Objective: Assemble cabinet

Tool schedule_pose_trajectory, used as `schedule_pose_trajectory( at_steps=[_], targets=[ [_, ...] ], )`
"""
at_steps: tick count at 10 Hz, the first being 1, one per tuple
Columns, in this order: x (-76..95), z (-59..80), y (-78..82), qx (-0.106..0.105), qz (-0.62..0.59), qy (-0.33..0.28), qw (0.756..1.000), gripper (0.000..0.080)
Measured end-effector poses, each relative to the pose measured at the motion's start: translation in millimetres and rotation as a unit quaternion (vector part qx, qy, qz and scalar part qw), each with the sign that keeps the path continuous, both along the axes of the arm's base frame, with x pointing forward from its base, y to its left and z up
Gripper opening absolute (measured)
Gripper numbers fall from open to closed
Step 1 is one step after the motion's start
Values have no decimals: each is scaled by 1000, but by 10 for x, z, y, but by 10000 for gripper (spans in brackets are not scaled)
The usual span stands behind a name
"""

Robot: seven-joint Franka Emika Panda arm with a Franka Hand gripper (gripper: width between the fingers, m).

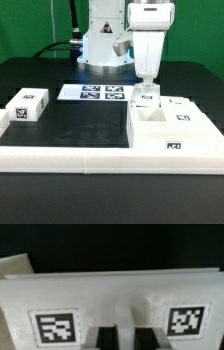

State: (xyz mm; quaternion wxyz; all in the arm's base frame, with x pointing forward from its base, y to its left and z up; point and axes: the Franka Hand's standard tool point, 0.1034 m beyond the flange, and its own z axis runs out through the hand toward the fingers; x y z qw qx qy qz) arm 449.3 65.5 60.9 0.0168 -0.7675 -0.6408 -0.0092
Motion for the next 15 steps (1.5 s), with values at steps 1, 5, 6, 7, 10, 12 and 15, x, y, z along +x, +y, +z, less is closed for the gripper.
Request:
schedule_pose_trajectory(
  at_steps=[1,5,6,7,10,12,15],
  targets=[
    [-2,-3,-2,0,0,1,1000,69],
    [-10,-12,8,1,-5,-1,1000,69],
    [-9,-11,5,1,-4,-1,1000,69],
    [1,-5,-6,0,3,2,1000,69],
    [12,6,-37,-4,22,13,1000,69],
    [12,0,-40,-4,25,16,1000,69],
    [12,3,-39,-4,25,15,1000,69]
  ],
)
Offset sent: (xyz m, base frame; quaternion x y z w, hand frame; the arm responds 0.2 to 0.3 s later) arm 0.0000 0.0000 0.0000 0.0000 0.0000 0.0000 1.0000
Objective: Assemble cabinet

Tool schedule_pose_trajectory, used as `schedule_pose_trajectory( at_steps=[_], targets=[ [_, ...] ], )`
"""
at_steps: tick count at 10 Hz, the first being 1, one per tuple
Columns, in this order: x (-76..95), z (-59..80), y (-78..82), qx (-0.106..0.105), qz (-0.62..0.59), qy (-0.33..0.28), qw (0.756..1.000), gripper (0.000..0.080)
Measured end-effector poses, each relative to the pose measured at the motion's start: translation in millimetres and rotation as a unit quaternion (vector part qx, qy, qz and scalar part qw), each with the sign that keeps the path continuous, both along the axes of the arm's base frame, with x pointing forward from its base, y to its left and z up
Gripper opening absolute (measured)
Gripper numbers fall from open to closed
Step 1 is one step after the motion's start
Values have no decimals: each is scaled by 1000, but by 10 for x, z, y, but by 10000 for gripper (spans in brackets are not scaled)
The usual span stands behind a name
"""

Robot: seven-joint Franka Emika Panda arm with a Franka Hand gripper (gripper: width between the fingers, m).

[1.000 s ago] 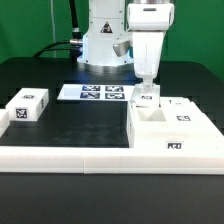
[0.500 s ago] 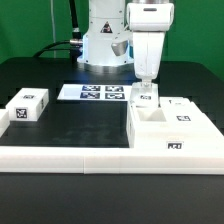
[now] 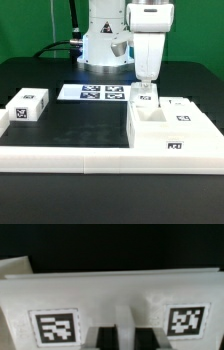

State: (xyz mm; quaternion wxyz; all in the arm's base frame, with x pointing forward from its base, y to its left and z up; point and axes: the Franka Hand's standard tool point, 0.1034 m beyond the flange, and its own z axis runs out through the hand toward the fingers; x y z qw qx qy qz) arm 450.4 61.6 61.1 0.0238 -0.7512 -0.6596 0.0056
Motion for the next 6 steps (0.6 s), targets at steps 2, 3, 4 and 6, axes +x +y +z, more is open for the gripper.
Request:
schedule_pose_trajectory(
  at_steps=[2,3,4,6],
  targets=[
    [4,20,7,-1,1,-1,1000,69],
    [6,24,2,-2,1,2,1000,69],
    [8,28,-2,-3,1,5,1000,69],
    [4,17,-5,-3,0,9,1000,69]
  ],
)
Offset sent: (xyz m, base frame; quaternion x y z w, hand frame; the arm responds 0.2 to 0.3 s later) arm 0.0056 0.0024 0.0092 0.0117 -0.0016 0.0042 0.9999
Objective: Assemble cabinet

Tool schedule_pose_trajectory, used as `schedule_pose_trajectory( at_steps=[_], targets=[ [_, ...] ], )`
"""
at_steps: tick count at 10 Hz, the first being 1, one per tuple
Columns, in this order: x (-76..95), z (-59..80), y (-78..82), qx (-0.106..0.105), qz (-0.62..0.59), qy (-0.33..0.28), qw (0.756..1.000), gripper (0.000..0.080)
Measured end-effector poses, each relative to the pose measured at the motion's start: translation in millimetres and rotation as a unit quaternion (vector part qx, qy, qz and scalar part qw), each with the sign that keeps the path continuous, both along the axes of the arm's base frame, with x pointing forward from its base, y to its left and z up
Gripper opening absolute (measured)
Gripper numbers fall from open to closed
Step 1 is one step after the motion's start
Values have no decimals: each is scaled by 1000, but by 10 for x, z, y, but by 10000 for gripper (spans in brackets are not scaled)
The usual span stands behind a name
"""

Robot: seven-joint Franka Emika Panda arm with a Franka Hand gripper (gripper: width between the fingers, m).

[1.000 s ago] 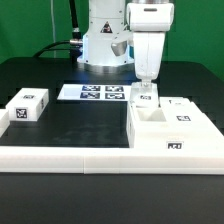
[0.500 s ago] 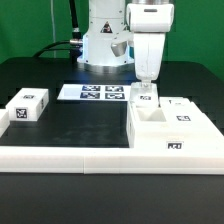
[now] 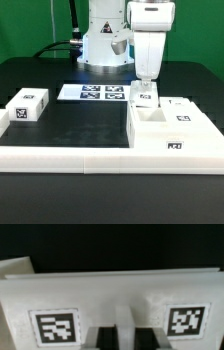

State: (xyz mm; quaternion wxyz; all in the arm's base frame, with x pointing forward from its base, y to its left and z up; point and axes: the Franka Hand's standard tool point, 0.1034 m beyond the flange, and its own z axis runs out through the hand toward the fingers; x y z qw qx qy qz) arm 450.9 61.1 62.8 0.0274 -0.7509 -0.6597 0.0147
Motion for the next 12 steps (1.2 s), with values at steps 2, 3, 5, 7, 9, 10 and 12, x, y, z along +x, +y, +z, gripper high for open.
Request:
schedule_pose_trajectory(
  at_steps=[2,3,5,7,9,10,12],
  targets=[
    [2,-12,5,0,-2,1,1000,69],
    [3,-9,16,0,-6,3,1000,69],
    [1,-9,27,-1,-14,4,1000,69],
    [0,-15,16,0,-12,2,1000,69],
    [-25,-7,-25,3,-5,-11,1000,69],
    [-8,27,-11,2,-4,-14,1000,69],
    [6,48,-5,2,-3,-16,1000,69]
  ],
)
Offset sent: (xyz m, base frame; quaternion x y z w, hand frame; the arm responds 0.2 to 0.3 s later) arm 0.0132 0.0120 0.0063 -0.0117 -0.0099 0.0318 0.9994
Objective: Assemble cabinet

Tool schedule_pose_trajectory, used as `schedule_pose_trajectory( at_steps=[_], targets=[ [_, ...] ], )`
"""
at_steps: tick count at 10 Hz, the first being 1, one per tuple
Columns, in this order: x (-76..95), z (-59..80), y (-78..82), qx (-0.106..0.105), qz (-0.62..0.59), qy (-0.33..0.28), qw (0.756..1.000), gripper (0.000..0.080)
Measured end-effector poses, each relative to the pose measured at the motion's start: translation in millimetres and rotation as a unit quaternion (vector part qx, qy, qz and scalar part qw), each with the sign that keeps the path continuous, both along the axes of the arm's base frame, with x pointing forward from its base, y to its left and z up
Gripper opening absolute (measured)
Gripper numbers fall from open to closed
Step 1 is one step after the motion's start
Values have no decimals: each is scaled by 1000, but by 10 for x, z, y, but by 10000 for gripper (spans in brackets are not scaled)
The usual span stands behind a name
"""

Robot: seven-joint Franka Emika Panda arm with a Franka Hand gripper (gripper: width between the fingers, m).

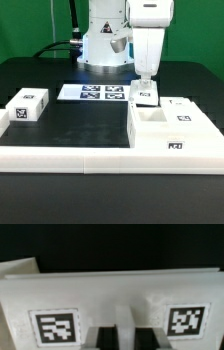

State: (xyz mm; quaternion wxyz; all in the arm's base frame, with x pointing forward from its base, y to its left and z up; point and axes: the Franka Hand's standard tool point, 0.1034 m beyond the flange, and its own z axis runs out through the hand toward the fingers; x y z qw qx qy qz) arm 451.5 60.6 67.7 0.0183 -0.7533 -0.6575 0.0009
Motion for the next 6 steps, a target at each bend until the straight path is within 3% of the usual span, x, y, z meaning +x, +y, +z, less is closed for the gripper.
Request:
schedule_pose_trajectory(
  at_steps=[6],
  targets=[
    [22,2,-1,-1,-2,3,1000,69]
  ],
)
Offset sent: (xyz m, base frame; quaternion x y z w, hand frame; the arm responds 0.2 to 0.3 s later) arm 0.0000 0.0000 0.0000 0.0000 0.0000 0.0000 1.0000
